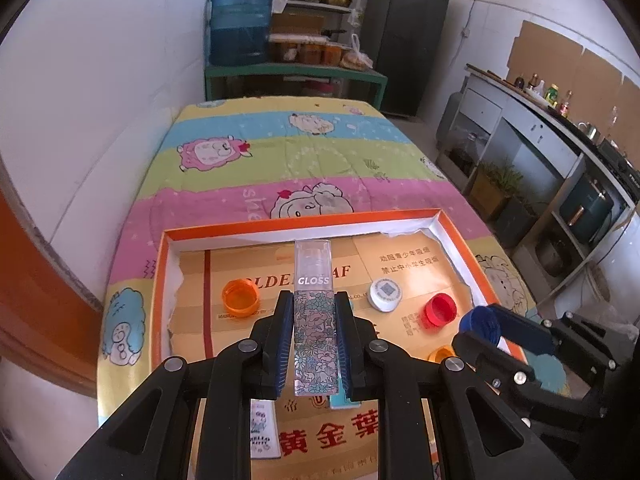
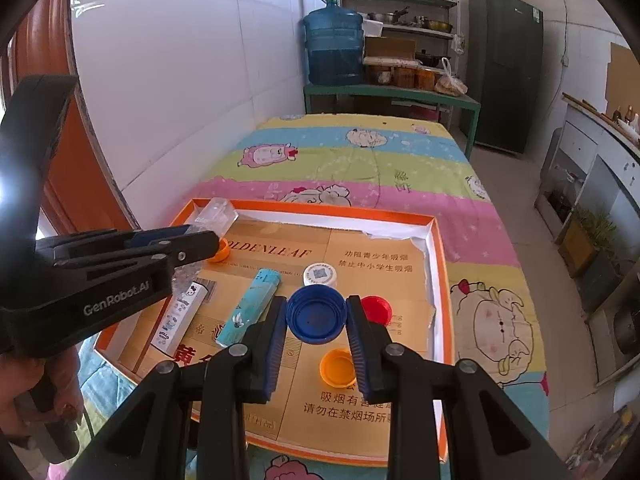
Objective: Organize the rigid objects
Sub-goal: 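Carry the GLOSS bottle with the left gripper while the right gripper carries the blue cap over the tray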
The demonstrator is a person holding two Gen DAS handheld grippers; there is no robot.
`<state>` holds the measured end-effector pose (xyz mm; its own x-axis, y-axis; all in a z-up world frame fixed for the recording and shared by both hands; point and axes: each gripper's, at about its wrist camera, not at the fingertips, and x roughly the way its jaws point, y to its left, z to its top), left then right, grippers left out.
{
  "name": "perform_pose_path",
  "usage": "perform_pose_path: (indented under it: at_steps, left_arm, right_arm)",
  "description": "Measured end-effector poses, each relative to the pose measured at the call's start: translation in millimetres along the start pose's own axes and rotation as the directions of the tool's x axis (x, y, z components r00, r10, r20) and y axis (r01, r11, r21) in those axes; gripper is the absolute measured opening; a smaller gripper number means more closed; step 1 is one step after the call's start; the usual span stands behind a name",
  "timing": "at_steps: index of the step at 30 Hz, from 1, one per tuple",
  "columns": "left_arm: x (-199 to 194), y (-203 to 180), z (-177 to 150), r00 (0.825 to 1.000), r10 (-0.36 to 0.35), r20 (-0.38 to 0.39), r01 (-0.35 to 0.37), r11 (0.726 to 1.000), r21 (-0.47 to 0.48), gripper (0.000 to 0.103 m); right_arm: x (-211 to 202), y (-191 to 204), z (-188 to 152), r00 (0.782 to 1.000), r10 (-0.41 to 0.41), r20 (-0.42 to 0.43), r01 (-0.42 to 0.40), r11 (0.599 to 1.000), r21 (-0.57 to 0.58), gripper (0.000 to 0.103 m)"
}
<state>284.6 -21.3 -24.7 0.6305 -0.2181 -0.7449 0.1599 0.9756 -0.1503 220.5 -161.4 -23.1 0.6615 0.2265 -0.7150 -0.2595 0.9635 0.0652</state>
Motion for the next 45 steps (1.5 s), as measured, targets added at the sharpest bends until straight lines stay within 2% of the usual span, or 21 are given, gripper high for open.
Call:
perform_pose_path:
  at_steps: [7,21,45]
  left_arm:
    - [23,1,11,0.999,-0.010,-0.046,0.009,1.000,-0.008,0.021]
    - [70,7,21,0.990,0.028,-0.136,-0.028,1.000,0.004,0.021]
    - [90,4,17,0.984,0.031,-0.178,-0.030,0.999,0.012,0.021]
  right_arm:
    - [16,2,-1,0.999,0.014,-0.029,-0.014,1.000,0.001,0.030]
    - [44,-1,-2,0.997,0.026,-0.078,-0.025,1.000,0.013,0.030]
    - [68,3,-6,0.990,0.038,-0.138,-0.038,0.999,0.000,0.030]
